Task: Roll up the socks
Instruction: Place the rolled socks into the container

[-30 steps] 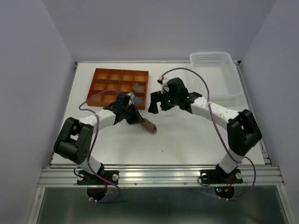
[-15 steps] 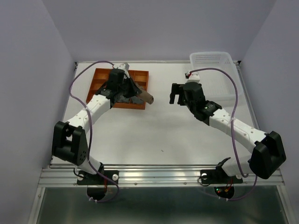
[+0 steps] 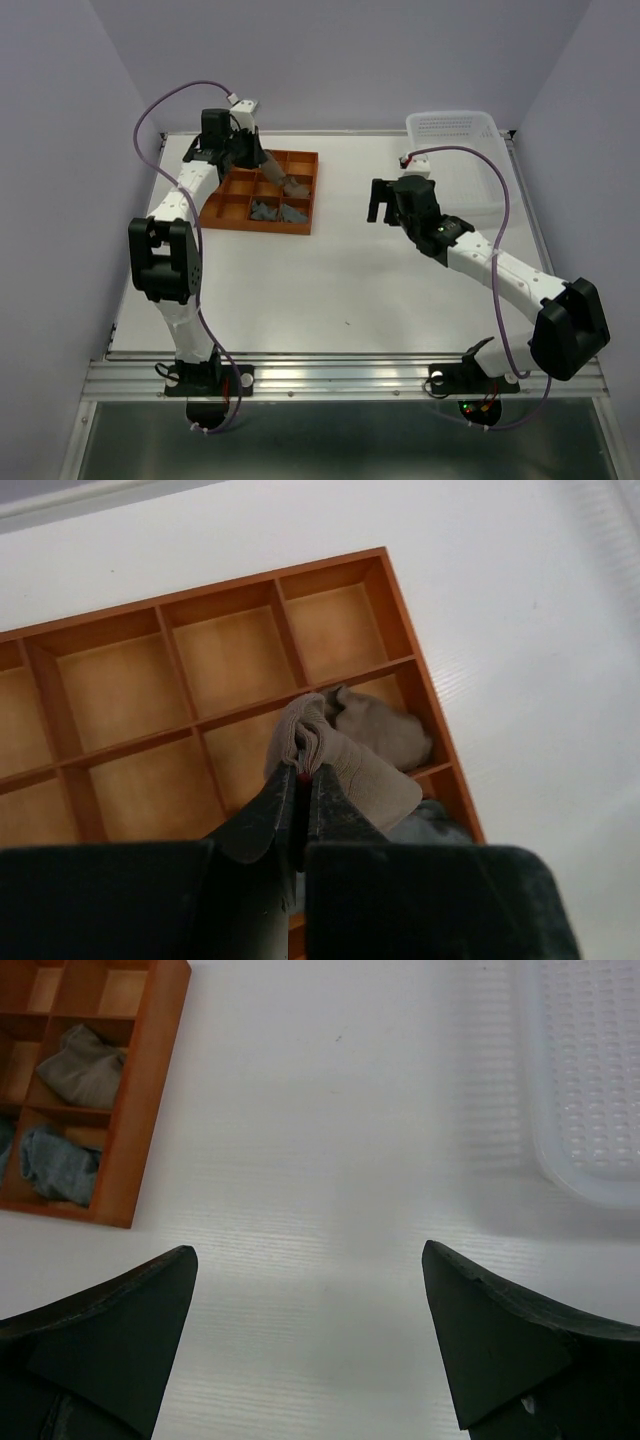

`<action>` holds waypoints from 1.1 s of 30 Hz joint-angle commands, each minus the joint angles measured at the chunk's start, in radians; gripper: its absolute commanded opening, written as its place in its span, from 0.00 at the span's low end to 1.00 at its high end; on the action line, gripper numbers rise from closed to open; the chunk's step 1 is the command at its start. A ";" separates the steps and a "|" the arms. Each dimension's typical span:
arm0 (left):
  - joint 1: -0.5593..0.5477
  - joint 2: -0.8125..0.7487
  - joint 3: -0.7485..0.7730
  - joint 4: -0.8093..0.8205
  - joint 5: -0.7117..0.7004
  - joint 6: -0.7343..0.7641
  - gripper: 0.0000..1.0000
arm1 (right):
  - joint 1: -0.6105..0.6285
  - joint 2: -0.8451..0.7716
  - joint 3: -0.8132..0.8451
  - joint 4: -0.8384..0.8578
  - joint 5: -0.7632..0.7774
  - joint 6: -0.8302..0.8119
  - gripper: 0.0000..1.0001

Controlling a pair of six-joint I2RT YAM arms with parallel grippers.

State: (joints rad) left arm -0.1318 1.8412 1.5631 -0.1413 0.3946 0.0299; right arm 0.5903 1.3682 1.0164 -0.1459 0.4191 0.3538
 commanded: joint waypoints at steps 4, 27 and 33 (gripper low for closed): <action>0.115 0.119 0.135 -0.121 0.323 0.290 0.00 | -0.017 0.005 0.007 0.049 0.001 -0.029 1.00; 0.123 0.377 0.327 -0.277 0.458 0.355 0.00 | -0.017 0.020 -0.010 0.049 0.009 -0.061 1.00; 0.123 0.429 0.368 -0.282 0.424 0.358 0.00 | -0.017 0.029 -0.004 0.049 0.021 -0.068 1.00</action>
State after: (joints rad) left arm -0.0109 2.2486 1.8614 -0.3817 0.8108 0.3695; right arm 0.5816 1.3960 1.0119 -0.1452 0.4152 0.3019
